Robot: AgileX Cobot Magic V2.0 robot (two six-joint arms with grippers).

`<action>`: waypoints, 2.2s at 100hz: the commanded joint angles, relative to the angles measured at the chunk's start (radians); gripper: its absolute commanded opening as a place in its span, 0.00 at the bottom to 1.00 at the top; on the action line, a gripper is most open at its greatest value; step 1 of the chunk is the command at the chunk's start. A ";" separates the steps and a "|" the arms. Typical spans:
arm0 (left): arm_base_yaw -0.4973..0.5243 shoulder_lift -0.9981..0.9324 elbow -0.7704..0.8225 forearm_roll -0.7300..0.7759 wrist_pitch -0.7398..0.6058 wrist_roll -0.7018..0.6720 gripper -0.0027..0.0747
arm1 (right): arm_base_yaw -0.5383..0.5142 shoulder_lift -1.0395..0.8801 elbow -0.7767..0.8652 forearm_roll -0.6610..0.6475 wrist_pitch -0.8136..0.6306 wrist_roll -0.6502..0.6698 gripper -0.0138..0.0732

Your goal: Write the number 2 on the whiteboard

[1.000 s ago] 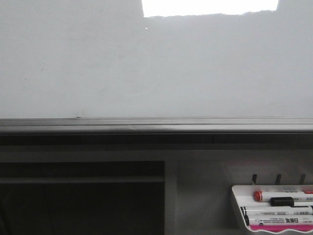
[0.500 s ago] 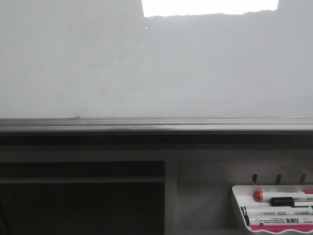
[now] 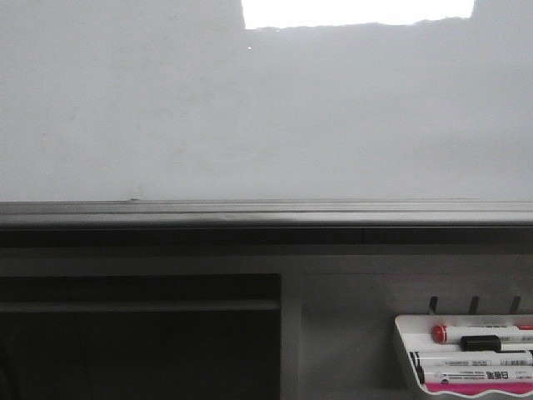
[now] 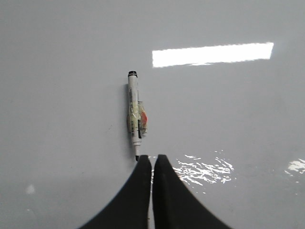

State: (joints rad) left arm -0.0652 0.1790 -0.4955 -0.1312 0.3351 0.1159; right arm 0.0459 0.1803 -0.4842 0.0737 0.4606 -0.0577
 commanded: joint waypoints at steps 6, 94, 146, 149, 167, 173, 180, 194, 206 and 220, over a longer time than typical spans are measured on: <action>0.001 0.127 -0.132 -0.001 0.073 -0.004 0.01 | -0.004 0.135 -0.130 -0.040 0.075 -0.009 0.08; 0.001 0.359 -0.153 0.002 -0.005 -0.011 0.63 | -0.004 0.374 -0.163 -0.039 0.096 -0.009 0.44; 0.001 0.799 -0.332 0.007 -0.121 -0.011 0.62 | -0.004 0.380 -0.163 -0.039 0.074 -0.009 0.50; 0.001 0.821 -0.347 0.008 -0.124 -0.011 0.61 | -0.004 0.380 -0.163 -0.039 0.076 -0.009 0.50; 0.007 0.929 -0.440 0.053 -0.134 -0.011 0.53 | -0.004 0.380 -0.163 -0.039 0.095 -0.009 0.50; 0.024 0.944 -0.462 0.049 -0.127 -0.011 0.52 | -0.004 0.380 -0.163 -0.039 0.096 -0.009 0.50; 0.049 0.951 -0.475 0.049 -0.125 -0.011 0.51 | -0.004 0.380 -0.163 -0.039 0.098 -0.009 0.50; 0.080 0.955 -0.480 0.021 -0.127 -0.011 0.51 | -0.004 0.380 -0.163 -0.039 0.100 -0.009 0.50; 0.080 0.981 -0.480 0.021 -0.133 -0.011 0.51 | -0.004 0.380 -0.163 -0.039 0.100 -0.009 0.50; 0.080 1.020 -0.485 0.021 -0.146 -0.011 0.51 | -0.004 0.380 -0.163 -0.037 0.102 -0.009 0.50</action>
State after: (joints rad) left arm 0.0142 1.1990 -0.9399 -0.0979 0.2676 0.1141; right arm 0.0459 0.5488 -0.6136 0.0440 0.6262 -0.0593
